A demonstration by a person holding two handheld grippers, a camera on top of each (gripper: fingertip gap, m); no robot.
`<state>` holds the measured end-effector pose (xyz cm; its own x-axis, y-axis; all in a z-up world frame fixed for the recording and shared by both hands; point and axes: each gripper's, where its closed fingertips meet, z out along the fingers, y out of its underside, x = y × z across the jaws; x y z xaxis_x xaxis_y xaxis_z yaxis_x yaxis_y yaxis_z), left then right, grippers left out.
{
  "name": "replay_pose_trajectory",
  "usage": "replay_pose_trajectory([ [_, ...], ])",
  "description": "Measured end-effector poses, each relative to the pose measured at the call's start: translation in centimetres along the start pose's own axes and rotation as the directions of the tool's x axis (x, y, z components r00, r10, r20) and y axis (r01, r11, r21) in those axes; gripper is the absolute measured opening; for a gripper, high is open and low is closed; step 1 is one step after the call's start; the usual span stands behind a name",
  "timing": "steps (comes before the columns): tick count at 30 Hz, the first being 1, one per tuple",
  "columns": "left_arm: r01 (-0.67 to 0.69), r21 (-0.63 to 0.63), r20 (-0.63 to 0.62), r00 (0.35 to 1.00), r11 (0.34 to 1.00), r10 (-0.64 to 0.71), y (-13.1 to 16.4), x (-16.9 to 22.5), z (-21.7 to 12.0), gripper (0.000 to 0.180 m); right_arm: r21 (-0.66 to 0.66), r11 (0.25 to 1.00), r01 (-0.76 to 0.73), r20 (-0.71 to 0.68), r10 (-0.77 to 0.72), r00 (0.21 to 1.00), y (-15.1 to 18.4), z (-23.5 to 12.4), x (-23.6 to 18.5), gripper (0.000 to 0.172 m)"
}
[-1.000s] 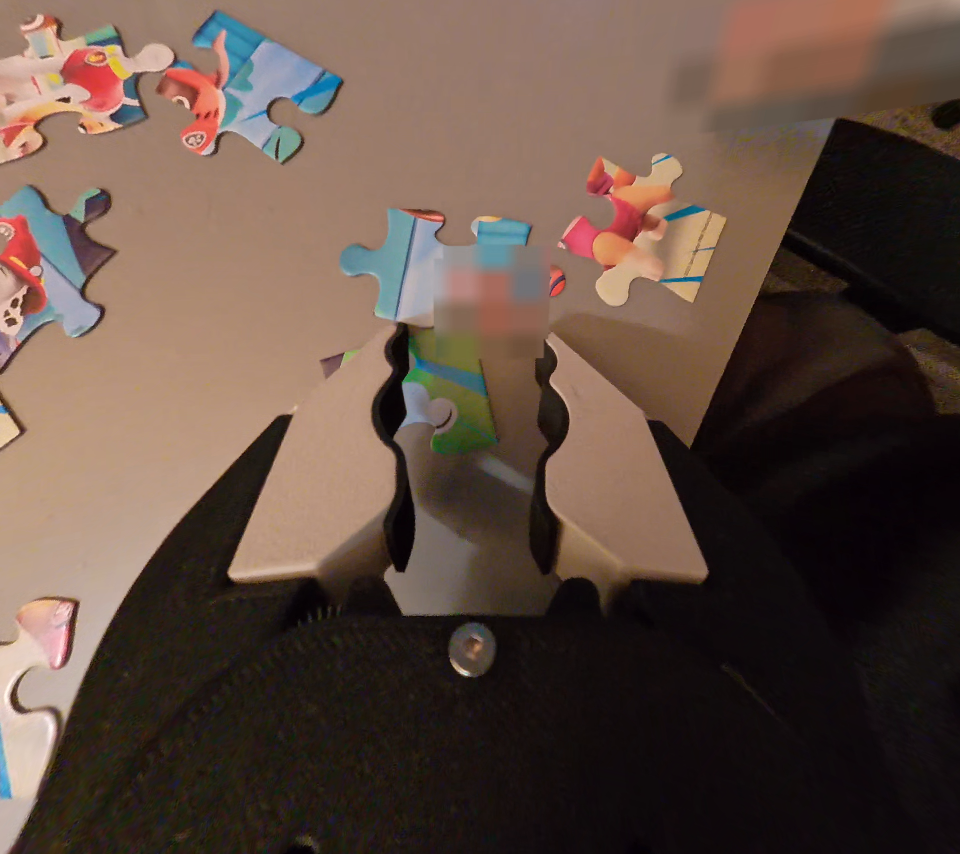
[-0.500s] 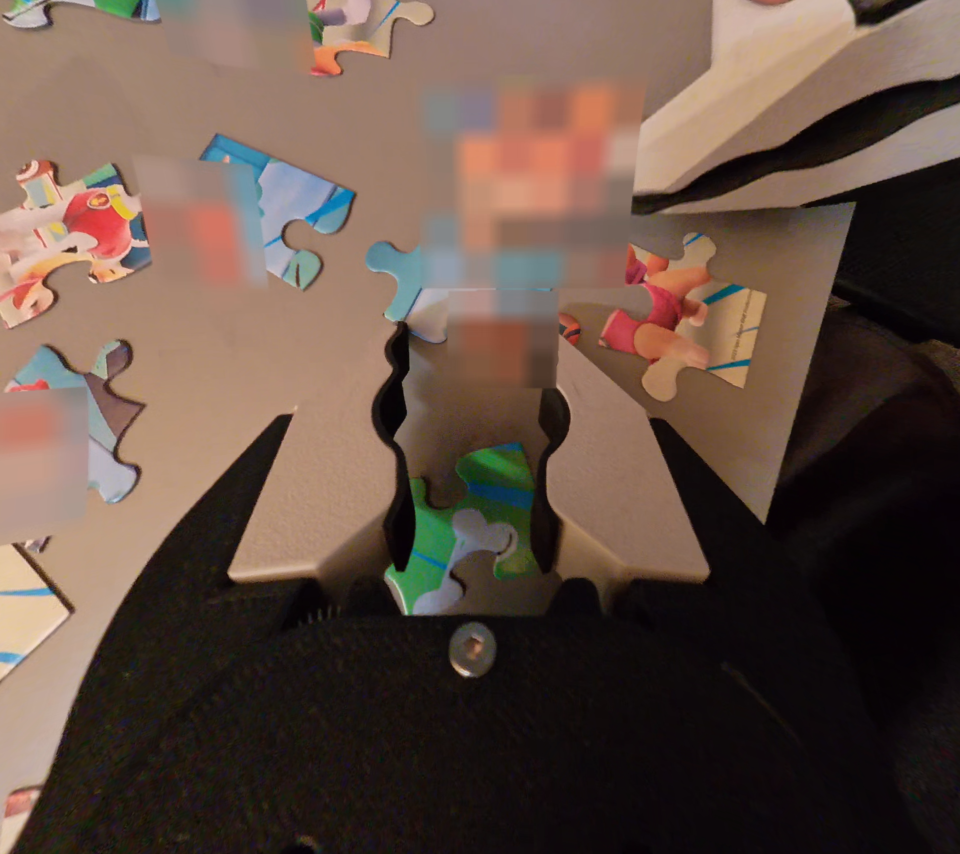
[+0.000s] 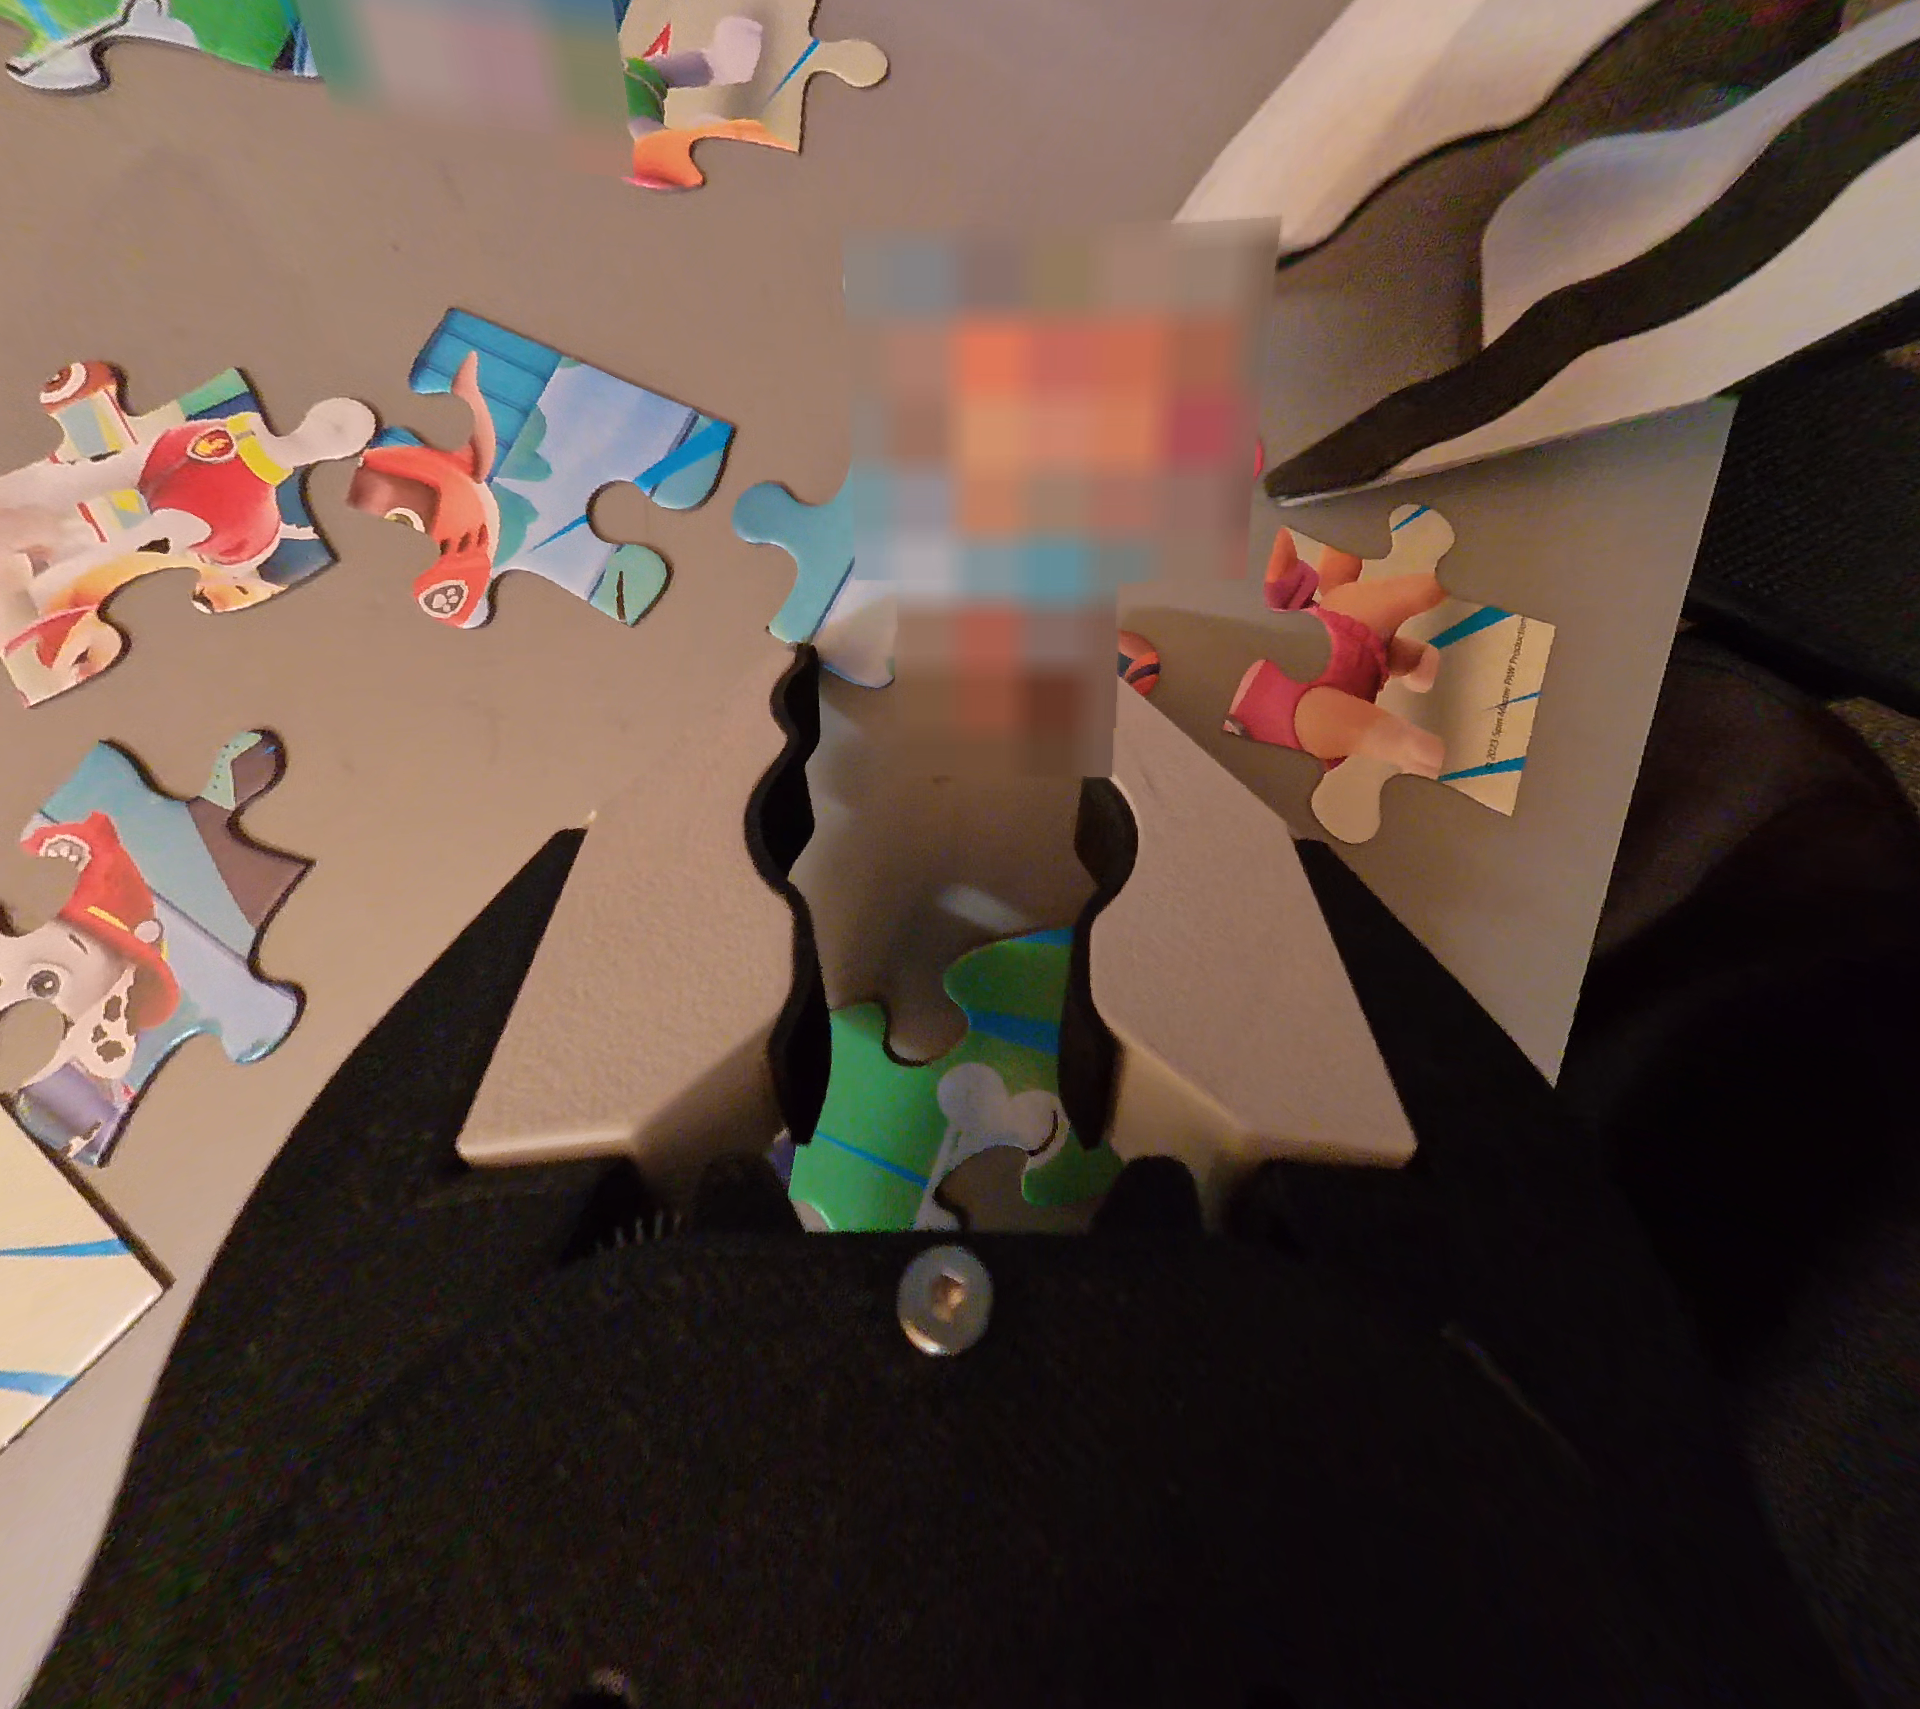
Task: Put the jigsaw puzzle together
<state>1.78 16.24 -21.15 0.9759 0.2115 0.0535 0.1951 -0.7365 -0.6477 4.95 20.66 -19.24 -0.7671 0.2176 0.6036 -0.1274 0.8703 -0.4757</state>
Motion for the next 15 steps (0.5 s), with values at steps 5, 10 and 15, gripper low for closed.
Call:
replay_pose_trajectory([
  [5, 0.002, 0.005, -0.002, 1.0, 1.0, -0.002, 0.0, 0.0, 0.0, 0.047, 0.069, 0.896, -0.438, 0.05, 0.436, 0.899, 0.9, -0.2, 2.0, 0.042],
  [10, -0.007, 0.007, -0.006, 1.0, 1.0, 0.007, -0.1, 0.0, 0.1, 0.047, -0.022, 0.792, -0.611, 0.072, 0.611, 0.789, 2.5, 1.6, 2.1, 0.05],
  [15, -0.01, 0.005, -0.007, 1.0, 1.0, 0.01, -0.1, 0.0, 0.1, 0.047, -0.012, 0.785, -0.619, 0.092, 0.618, 0.781, 1.8, 2.3, 2.3, 0.046],
])
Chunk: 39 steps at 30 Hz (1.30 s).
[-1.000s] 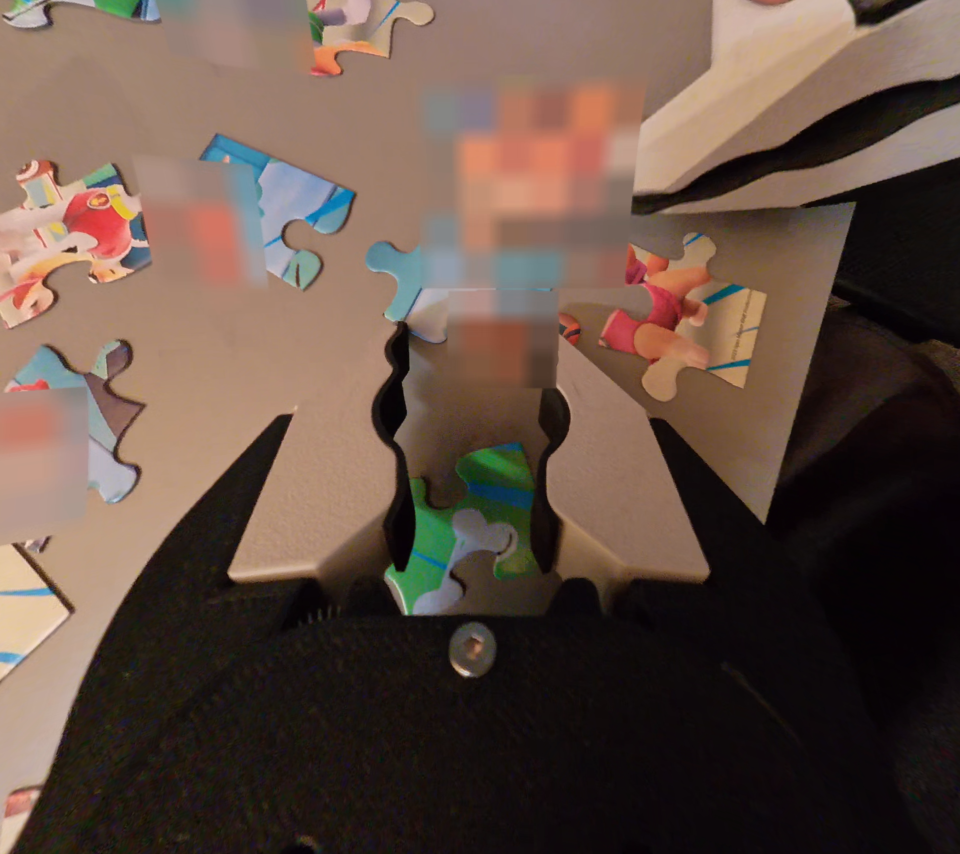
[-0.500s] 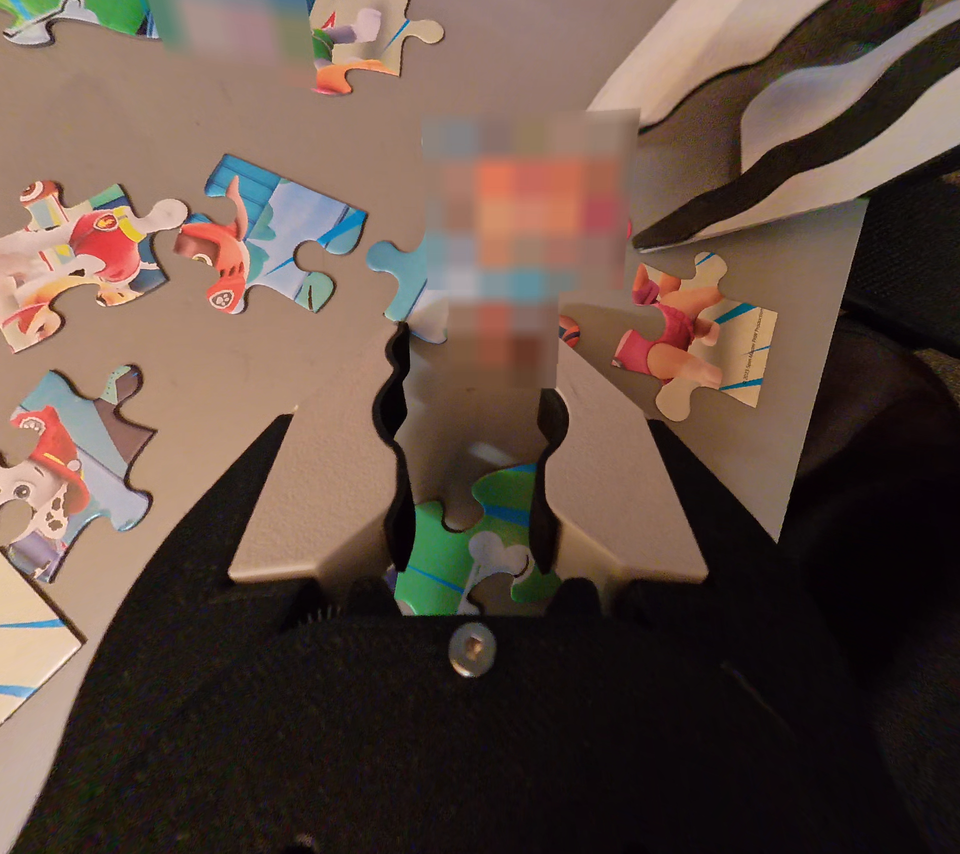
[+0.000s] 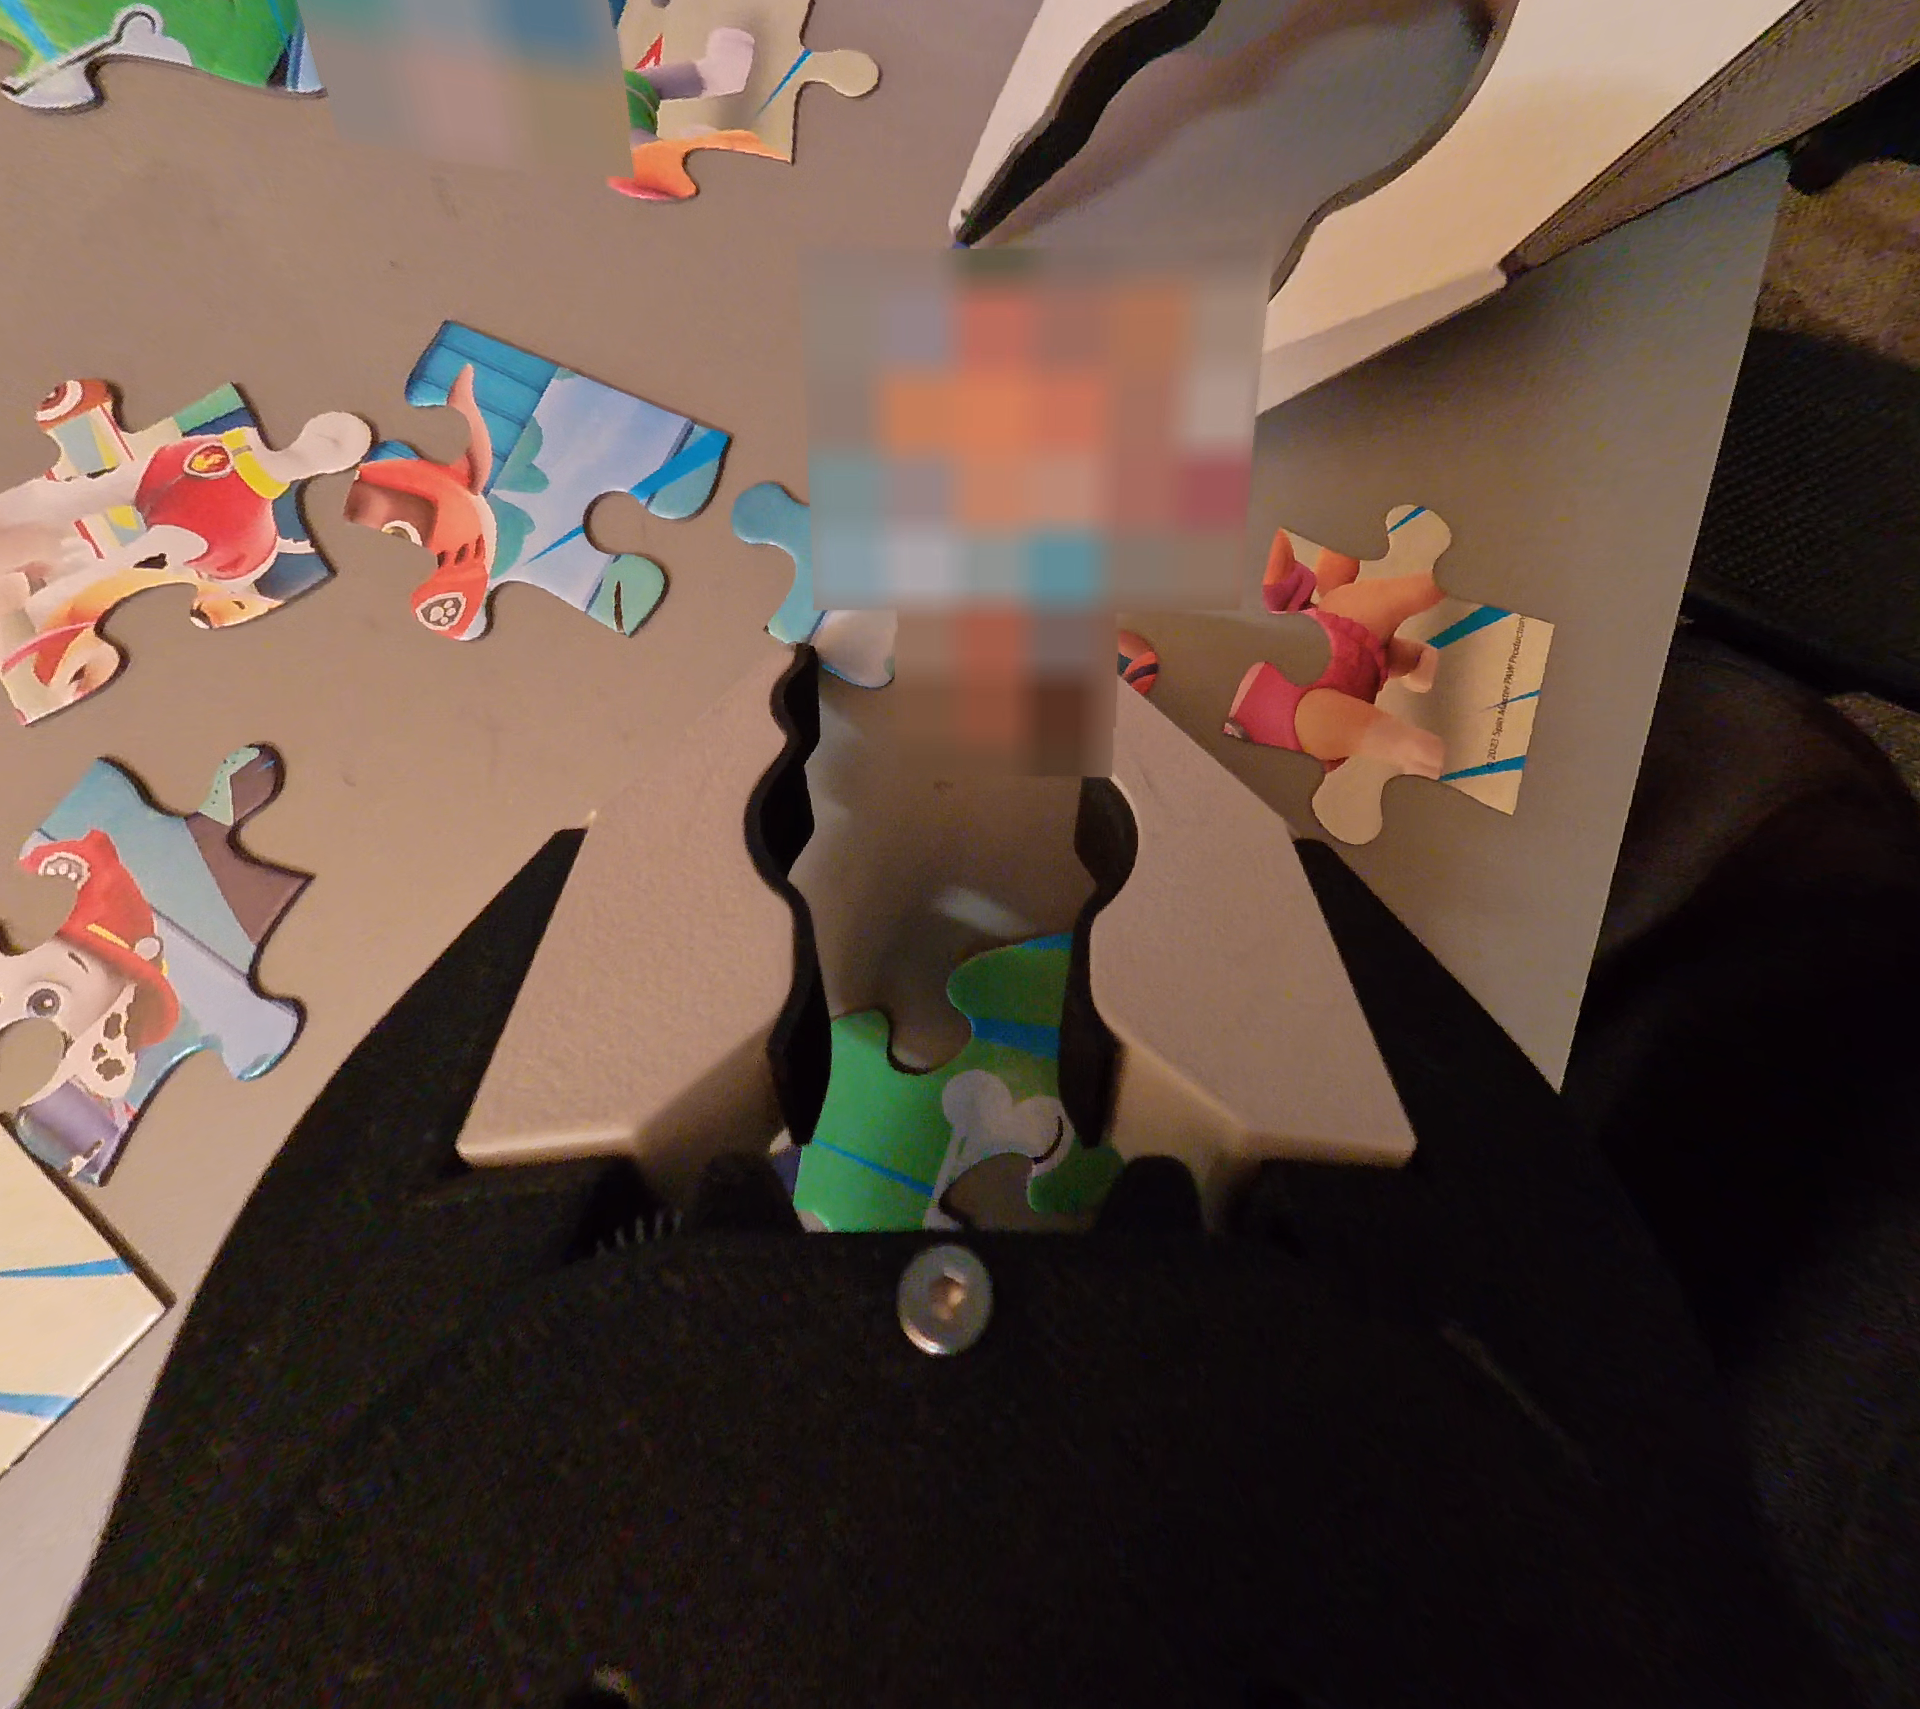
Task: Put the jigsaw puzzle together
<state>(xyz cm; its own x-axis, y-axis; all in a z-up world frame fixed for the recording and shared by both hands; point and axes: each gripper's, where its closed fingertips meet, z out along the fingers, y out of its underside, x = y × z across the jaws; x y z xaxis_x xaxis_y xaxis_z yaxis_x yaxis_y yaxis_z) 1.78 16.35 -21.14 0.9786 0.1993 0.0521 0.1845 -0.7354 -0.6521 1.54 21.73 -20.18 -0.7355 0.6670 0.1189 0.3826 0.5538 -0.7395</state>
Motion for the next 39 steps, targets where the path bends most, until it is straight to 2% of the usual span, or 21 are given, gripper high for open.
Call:
replay_pose_trajectory([
  [14, -0.003, 0.007, -0.003, 1.0, 1.0, 0.003, -0.1, 0.0, 0.0, 0.047, -0.036, 0.997, 0.072, 0.031, -0.07, 0.997, -1.2, 1.2, -0.8, 0.046],
  [31, 0.022, 0.014, 0.012, 1.0, 1.0, -0.022, 0.3, -0.6, -0.3, 0.046, -0.07, 0.998, -0.001, 0.056, 0.005, 0.998, 0.4, 0.2, -0.6, 0.041],
  [36, 0.019, 0.007, 0.029, 0.999, 1.0, -0.019, 0.5, -0.7, -0.4, 0.047, -0.071, 0.997, -0.007, 0.017, 0.008, 1.0, 0.5, 0.0, -0.1, 0.049],
  [39, 0.007, 0.012, 0.037, 0.999, 1.0, -0.007, 0.5, -0.6, -0.5, 0.047, -0.072, 0.997, -0.034, 0.004, 0.035, 0.999, 0.6, 0.1, 0.4, 0.066],
])
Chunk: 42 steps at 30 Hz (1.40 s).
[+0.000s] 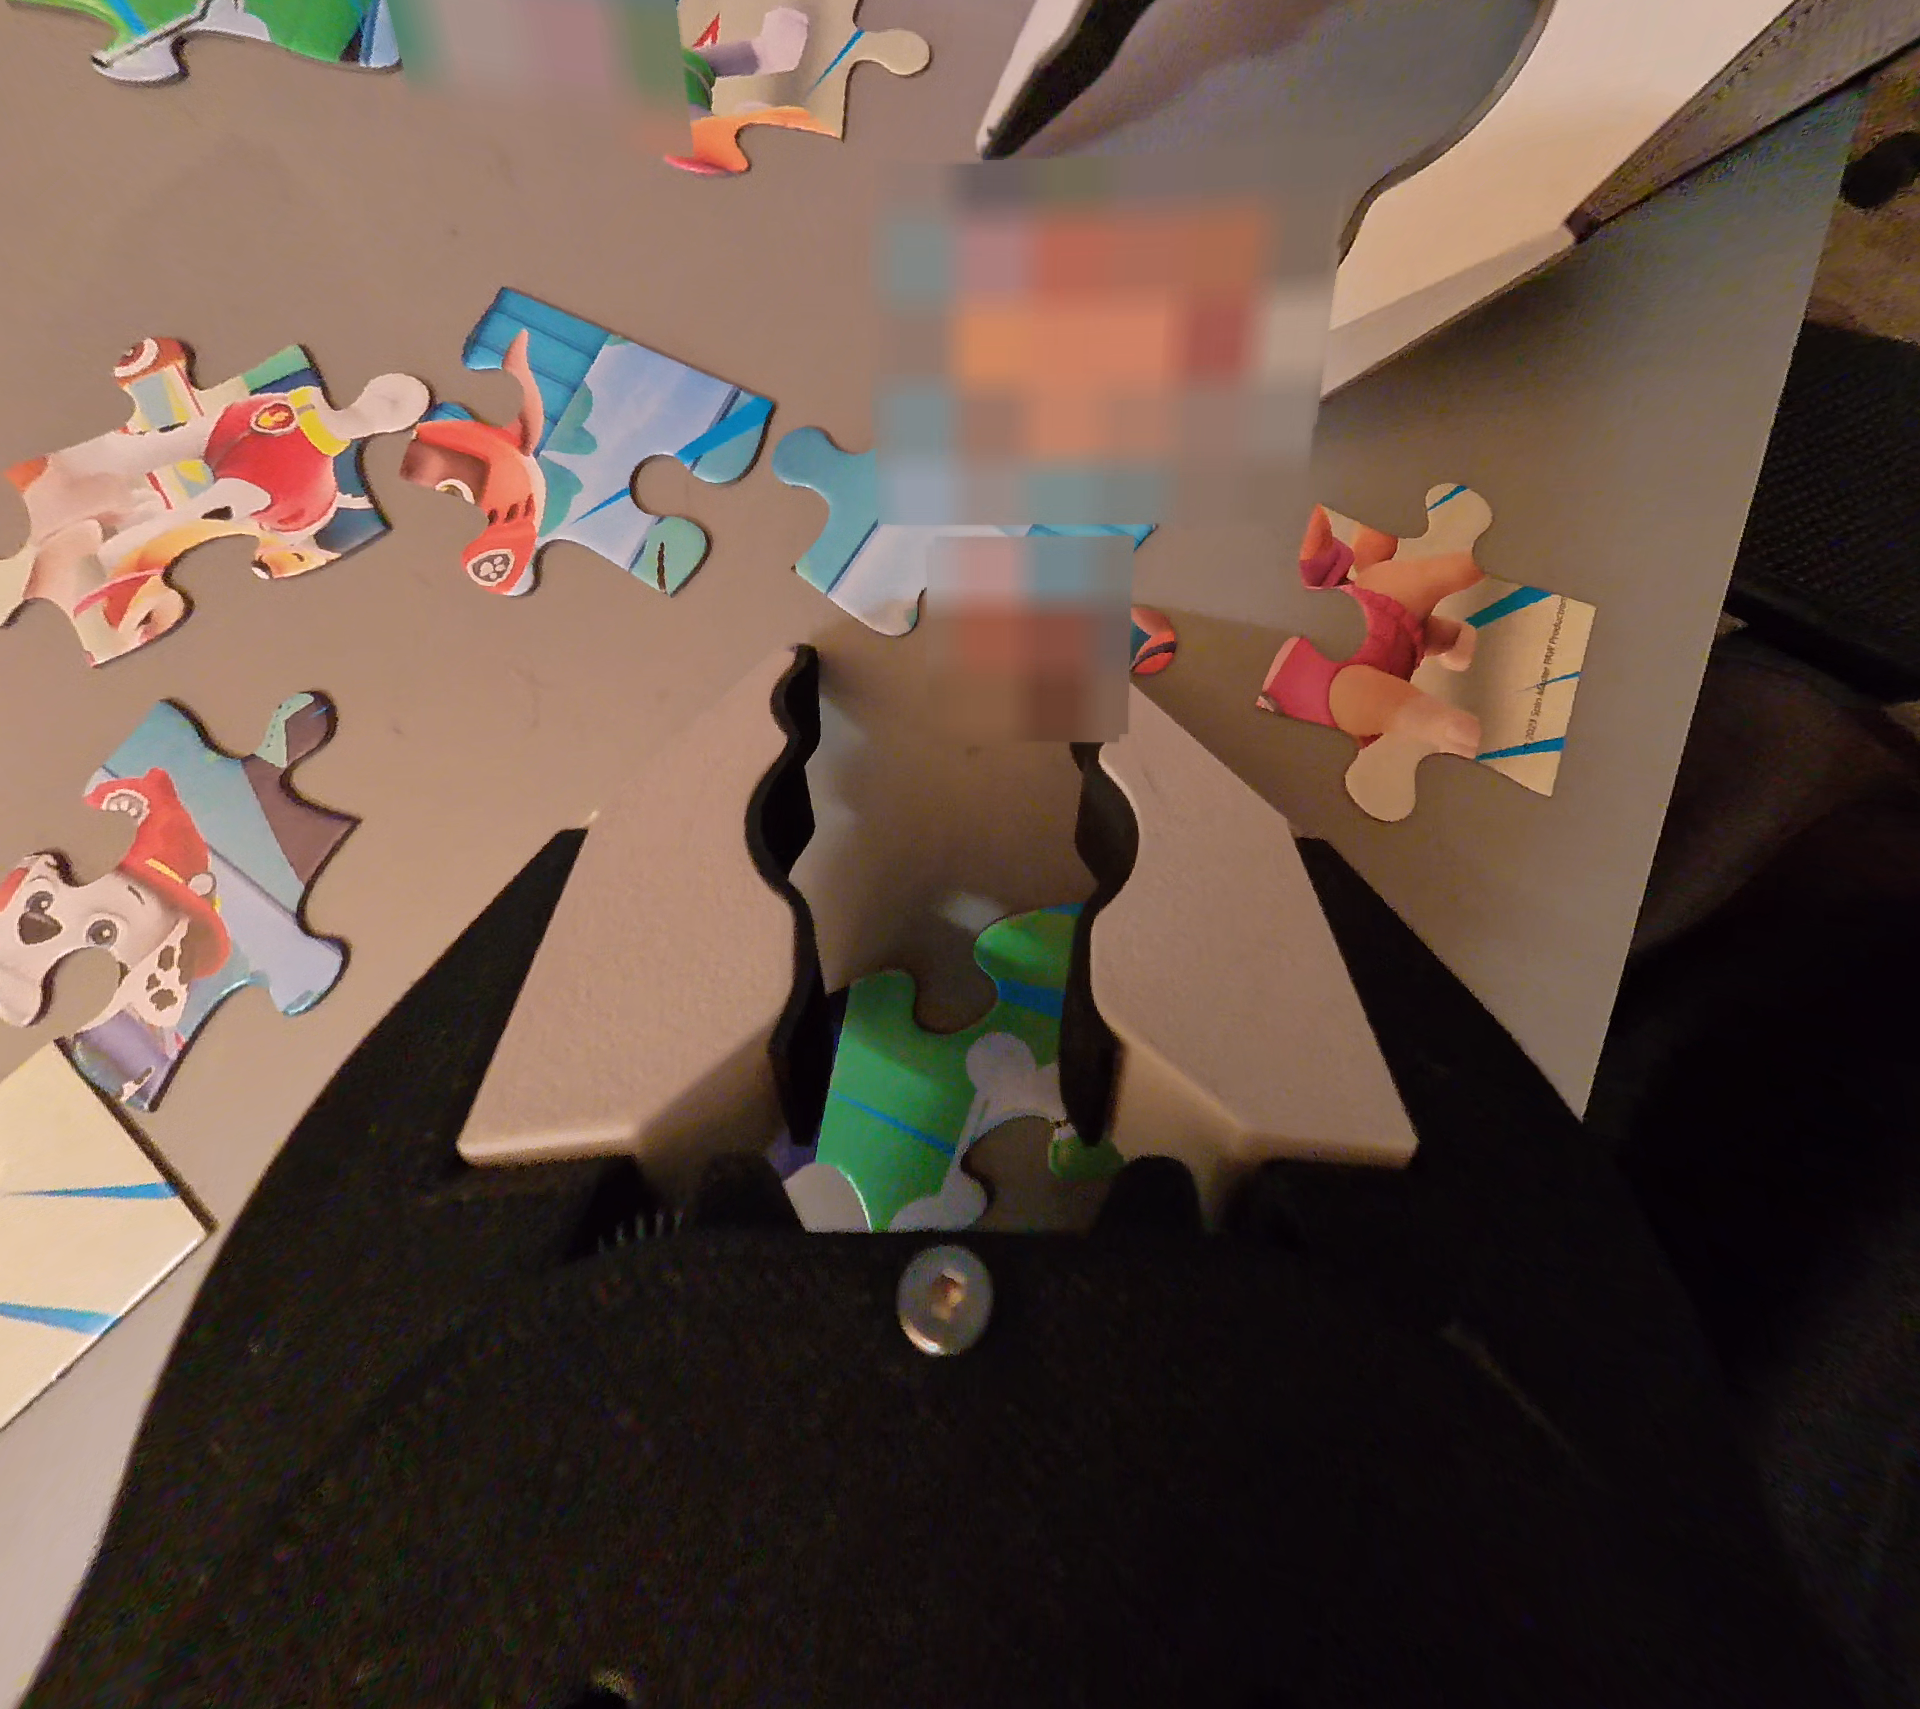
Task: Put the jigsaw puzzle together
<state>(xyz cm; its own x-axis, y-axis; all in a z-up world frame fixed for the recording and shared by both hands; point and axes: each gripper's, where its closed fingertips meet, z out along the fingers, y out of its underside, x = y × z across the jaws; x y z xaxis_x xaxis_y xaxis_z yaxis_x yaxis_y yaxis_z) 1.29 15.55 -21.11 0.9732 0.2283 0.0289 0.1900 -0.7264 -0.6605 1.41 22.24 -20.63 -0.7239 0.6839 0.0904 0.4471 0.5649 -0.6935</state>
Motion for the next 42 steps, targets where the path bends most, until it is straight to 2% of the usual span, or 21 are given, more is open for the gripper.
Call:
replay_pose_trajectory([
  [3, -0.022, 0.005, -0.006, 1.0, 1.0, 0.022, -0.2, 0.1, 0.1, 0.048, 0.003, 0.999, -0.033, 0.007, 0.033, 0.999, -0.1, 0.3, 0.3, 0.077],
  [6, -0.004, 0.007, -0.023, 1.0, 1.0, 0.004, -0.7, -0.1, 0.1, 0.055, 0.009, 0.997, -0.076, 0.042, 0.075, 0.996, 0.0, 0.6, 0.3, 0.08],
  [11, 0.001, 0.065, -0.095, 0.995, 0.998, 0.005, -2.4, 0.8, 0.1, 0.06, 0.025, 0.994, -0.105, 0.022, 0.104, 0.994, 0.4, 0.1, 0.5, 0.063],
  [14, -0.021, 0.044, -0.135, 0.991, 0.999, 0.027, -2.5, 1.7, 1.1, 0.065, 0.013, 0.993, -0.12, 0.005, 0.12, 0.993, 0.8, -0.3, 0.3, 0.062],
  [17, -0.095, -0.003, -0.041, 0.995, 0.995, 0.095, -1.9, 0.9, 2.0, 0.069, 0.018, 0.991, -0.135, -0.01, 0.135, 0.991, 1.1, -0.7, 0.1, 0.061],
  [21, -0.056, -0.024, -0.025, 0.998, 0.998, 0.055, -1.5, 0.5, 1.7, 0.068, 0.04, 0.986, -0.164, -0.02, 0.165, 0.986, 1.1, -0.9, -0.1, 0.058],
  [23, -0.033, -0.033, -0.014, 0.999, 0.999, 0.033, -1.2, 0.0, 1.4, 0.068, 0.075, 0.981, -0.179, -0.002, 0.18, 0.984, 0.5, -1.0, -0.4, 0.043],
  [27, 0.005, -0.05, 0.04, 0.999, 0.999, -0.003, -0.3, -1.0, 0.6, 0.069, 0.054, 0.977, -0.206, 0.024, 0.205, 0.978, 0.4, -0.6, -0.9, 0.056],
  [32, 0.031, -0.055, 0.122, 0.992, 0.998, -0.024, 0.6, -2.0, -0.7, 0.067, 0.07, 0.976, -0.207, 0.01, 0.207, 0.978, 0.1, -1.7, -1.2, 0.055],
  [36, 0.033, 0.001, 0.089, 0.995, 0.999, -0.033, 0.5, -0.1, -1.5, 0.067, 0.068, 0.97, -0.235, 0.009, 0.235, 0.972, 0.4, -2.0, -1.5, 0.068],
  [39, 0.042, 0.068, -0.007, 0.999, 0.997, -0.041, -0.2, 2.9, -2.1, 0.065, 0.064, 0.969, -0.24, -0.005, 0.241, 0.971, 0.4, -0.9, -1.8, 0.076],
  [42, 0.029, 0.078, -0.084, 0.996, 0.997, -0.023, 0.1, 5.8, -2.5, 0.063, 0.075, 0.972, -0.224, -0.066, 0.229, 0.971, 0.1, -0.1, -1.7, 0.072],
])
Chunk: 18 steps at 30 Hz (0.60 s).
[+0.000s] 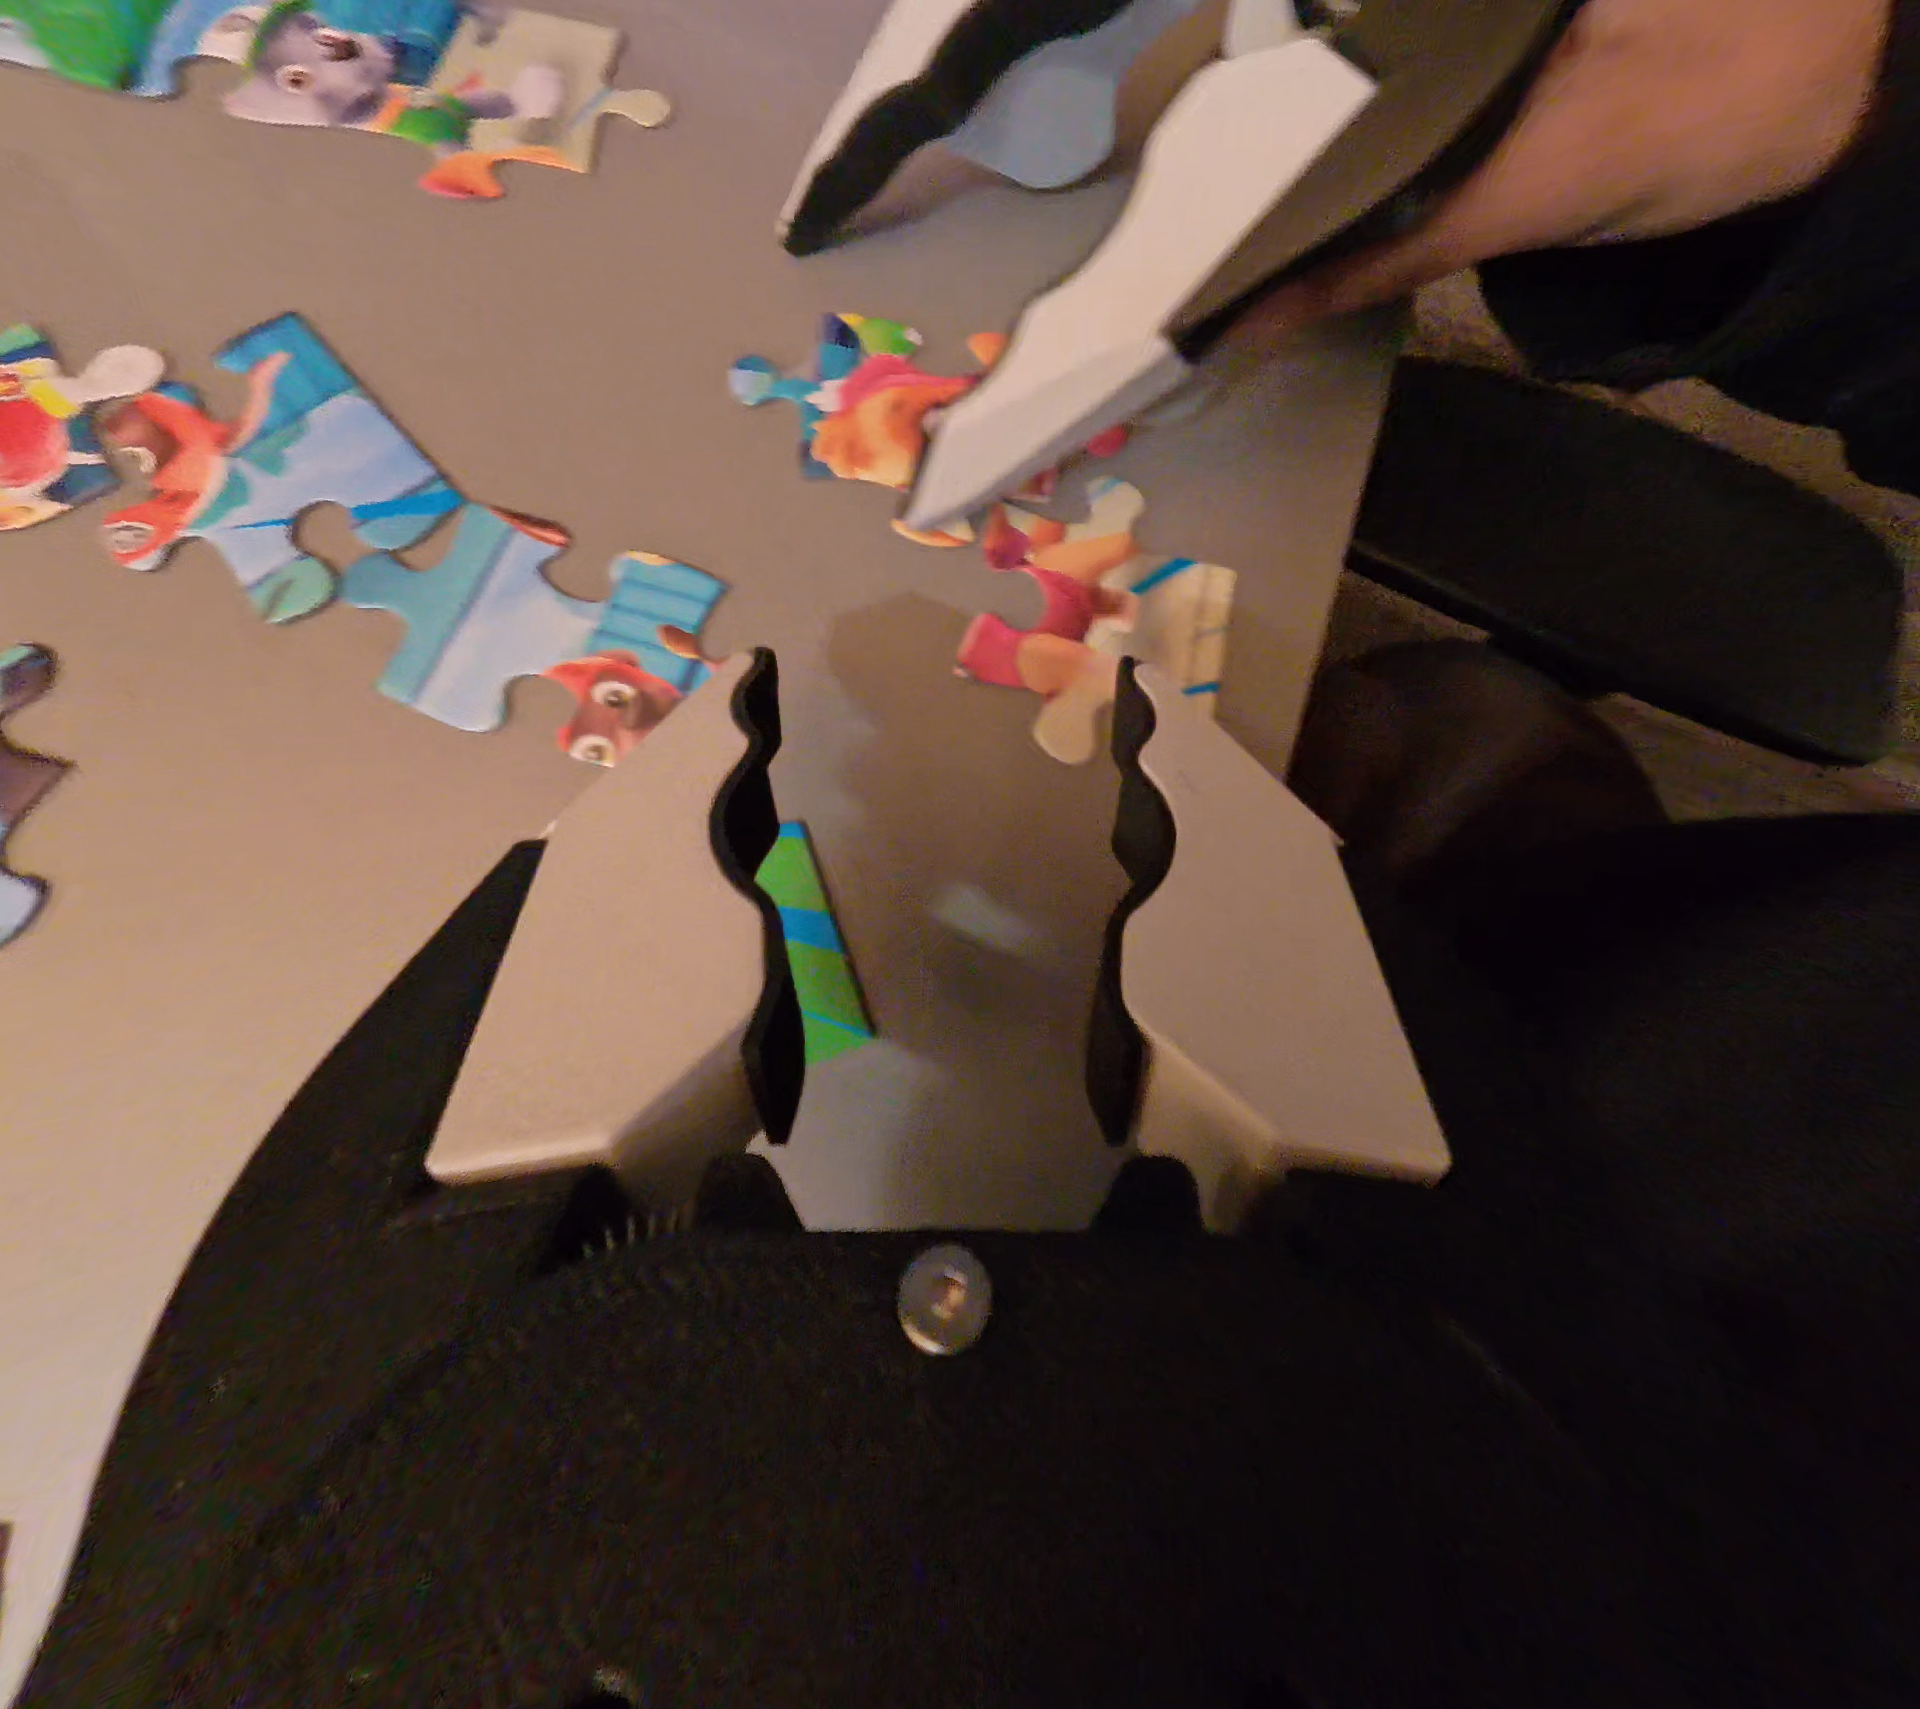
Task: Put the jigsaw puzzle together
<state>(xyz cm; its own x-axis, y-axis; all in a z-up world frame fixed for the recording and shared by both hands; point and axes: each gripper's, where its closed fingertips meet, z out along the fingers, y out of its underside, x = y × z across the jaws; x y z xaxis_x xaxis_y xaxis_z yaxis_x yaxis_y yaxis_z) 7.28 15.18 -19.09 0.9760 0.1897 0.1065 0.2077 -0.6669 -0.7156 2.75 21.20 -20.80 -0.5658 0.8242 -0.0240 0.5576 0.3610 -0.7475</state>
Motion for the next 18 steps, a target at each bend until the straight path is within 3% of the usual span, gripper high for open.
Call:
replay_pose_trajectory([
  [5, 0.031, 0.018, -0.064, 0.997, 0.999, -0.03, 1.6, 1.3, -0.3, 0.061, 0.006, 0.999, -0.037, -0.071, 0.038, 0.997, 0.3, -0.3, 0.0, 0.046],
  [10, 0.15, 0.071, -0.23, 0.964, 0.986, -0.13, 0.8, 3.7, -0.5, 0.06, 0.009, 0.999, -0.051, -0.094, 0.052, 0.994, 0.4, -0.5, 0.4, 0.047],
  [12, 0.134, 0.053, -0.221, 0.968, 0.99, -0.119, 1.1, 4.1, 0.0, 0.06, 0.012, 0.999, -0.049, -0.114, 0.05, 0.992, 0.3, -0.5, 0.7, 0.035],
  [18, 0.087, 0.031, -0.165, 0.983, 0.996, -0.081, 1.3, 4.8, 1.3, 0.05, 0.012, 1.0, -0.019, -0.152, 0.021, 0.988, 0.3, -0.6, 0.8, 0.033],
])
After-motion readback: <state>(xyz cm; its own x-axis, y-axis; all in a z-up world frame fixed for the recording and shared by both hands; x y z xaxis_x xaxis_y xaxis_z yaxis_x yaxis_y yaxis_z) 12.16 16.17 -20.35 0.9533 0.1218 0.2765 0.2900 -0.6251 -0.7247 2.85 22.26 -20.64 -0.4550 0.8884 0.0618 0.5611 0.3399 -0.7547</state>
